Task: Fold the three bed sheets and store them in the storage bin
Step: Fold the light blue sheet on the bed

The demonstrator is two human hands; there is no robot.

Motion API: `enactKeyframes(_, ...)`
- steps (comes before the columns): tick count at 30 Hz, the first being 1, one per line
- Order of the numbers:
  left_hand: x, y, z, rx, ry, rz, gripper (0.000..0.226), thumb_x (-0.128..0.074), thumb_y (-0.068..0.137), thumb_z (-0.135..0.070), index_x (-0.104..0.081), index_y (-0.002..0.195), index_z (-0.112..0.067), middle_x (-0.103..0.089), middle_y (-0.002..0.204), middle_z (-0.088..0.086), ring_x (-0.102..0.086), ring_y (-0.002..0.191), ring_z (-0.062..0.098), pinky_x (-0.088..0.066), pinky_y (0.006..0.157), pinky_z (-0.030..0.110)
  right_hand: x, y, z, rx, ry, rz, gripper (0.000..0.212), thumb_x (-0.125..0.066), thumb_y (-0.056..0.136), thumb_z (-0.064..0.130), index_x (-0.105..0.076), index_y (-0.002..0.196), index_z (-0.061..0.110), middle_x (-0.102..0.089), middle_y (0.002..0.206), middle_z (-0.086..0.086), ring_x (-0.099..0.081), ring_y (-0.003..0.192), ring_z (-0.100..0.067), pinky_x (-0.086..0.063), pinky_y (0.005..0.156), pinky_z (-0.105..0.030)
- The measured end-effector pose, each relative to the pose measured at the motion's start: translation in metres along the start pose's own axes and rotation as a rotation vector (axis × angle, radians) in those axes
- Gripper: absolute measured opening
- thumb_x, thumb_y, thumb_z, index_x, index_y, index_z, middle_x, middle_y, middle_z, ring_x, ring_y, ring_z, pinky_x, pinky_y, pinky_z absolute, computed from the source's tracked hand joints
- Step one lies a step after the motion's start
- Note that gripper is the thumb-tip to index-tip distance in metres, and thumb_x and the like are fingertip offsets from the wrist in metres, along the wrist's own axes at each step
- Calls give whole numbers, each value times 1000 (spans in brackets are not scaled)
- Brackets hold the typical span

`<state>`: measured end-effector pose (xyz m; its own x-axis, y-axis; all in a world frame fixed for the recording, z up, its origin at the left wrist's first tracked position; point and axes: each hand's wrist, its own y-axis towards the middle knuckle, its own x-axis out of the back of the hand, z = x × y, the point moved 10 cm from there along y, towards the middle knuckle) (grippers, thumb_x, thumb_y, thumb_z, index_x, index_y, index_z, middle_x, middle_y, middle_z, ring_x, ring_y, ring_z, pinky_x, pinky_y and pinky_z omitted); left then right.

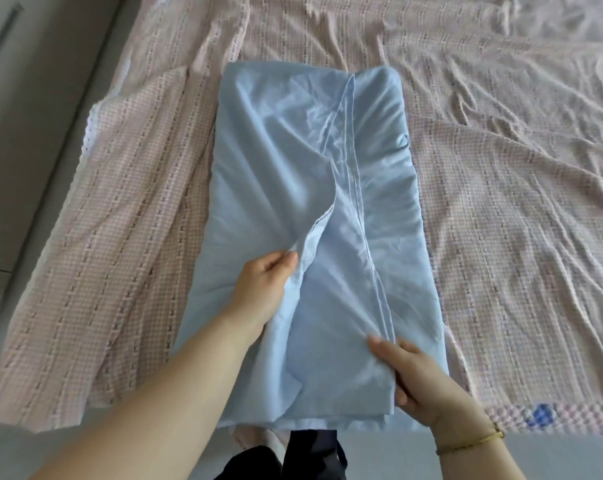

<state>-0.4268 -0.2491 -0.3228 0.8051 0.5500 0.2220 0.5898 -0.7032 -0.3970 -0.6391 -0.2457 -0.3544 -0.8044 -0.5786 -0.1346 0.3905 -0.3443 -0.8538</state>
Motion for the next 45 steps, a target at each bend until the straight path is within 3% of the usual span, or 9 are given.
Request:
enactKeyframes(6,-51,-41,7,-155,272,439,31,-39,97,-18,-59,120,-9,-57,114,-9,-48,108,-2,-29,83,-7,55,-7,-2,102,-294,-417,37,-52,92,16,-49,56,6,-44,35,1,-37,28,-7,-32,34,-17)
enactKeyframes(10,28,-53,-2,-423,528,-28,35,-48,84,-24,-66,103,-1,-66,107,14,-53,103,12,-35,94,10,56,-22,41,419,-264,-683,26,-53,90,11,-54,64,8,-56,50,-1,-51,41,-2,-41,45,-14)
enactKeyframes(15,94,-52,64,216,658,-200,62,-57,88,-31,-33,140,-8,-47,136,20,-46,121,36,-36,97,38,-11,31,58,238,-109,-293,10,-59,88,19,-52,84,12,-63,80,-9,-60,64,-19,-51,56,-29)
enactKeyframes(21,96,-44,75,246,668,-165,63,-55,88,-36,-30,141,-13,-48,134,18,-48,119,36,-37,93,37,-74,33,24,-51,-281,280,18,-68,73,22,-62,83,9,-59,67,-6,-49,53,-17,-44,46,-20)
enactKeyframes(25,103,-63,74,162,735,-220,72,-56,79,-51,-41,135,-8,-56,124,21,-54,110,40,-43,89,42,-40,22,2,-90,-493,202,29,-67,74,29,-57,61,6,-44,40,-3,-31,32,-10,-23,32,-15)
enactKeyframes(32,105,-87,101,185,451,-136,76,-73,70,-42,-44,132,-8,-56,125,13,-52,113,26,-38,94,30,-28,38,9,-92,-411,79,14,-55,90,15,-66,83,10,-71,72,-5,-65,62,-17,-54,57,-24)
enactKeyframes(35,106,-86,92,63,337,-172,60,-75,73,-13,-49,121,-37,-55,119,-1,-47,104,10,-33,88,15,-37,41,30,6,-275,81,7,-61,86,13,-68,86,11,-73,84,-7,-68,76,-21,-55,78,-35)
enactKeyframes(38,107,-86,84,-94,412,-173,70,-66,76,-18,-36,104,-75,-49,108,-27,-48,93,1,-32,81,4,-40,34,34,-9,-423,261,26,-70,65,24,-67,81,4,-70,76,-11,-65,65,-22,-54,58,-31)
enactKeyframes(45,100,-83,55,-332,677,-305,46,-23,92,-58,-49,112,-27,-39,132,-19,-44,108,22,-28,101,28,-11,57,72,42,-260,284,74,-90,23,45,-73,85,9,-72,76,-12,-68,64,-18,-55,58,-24)
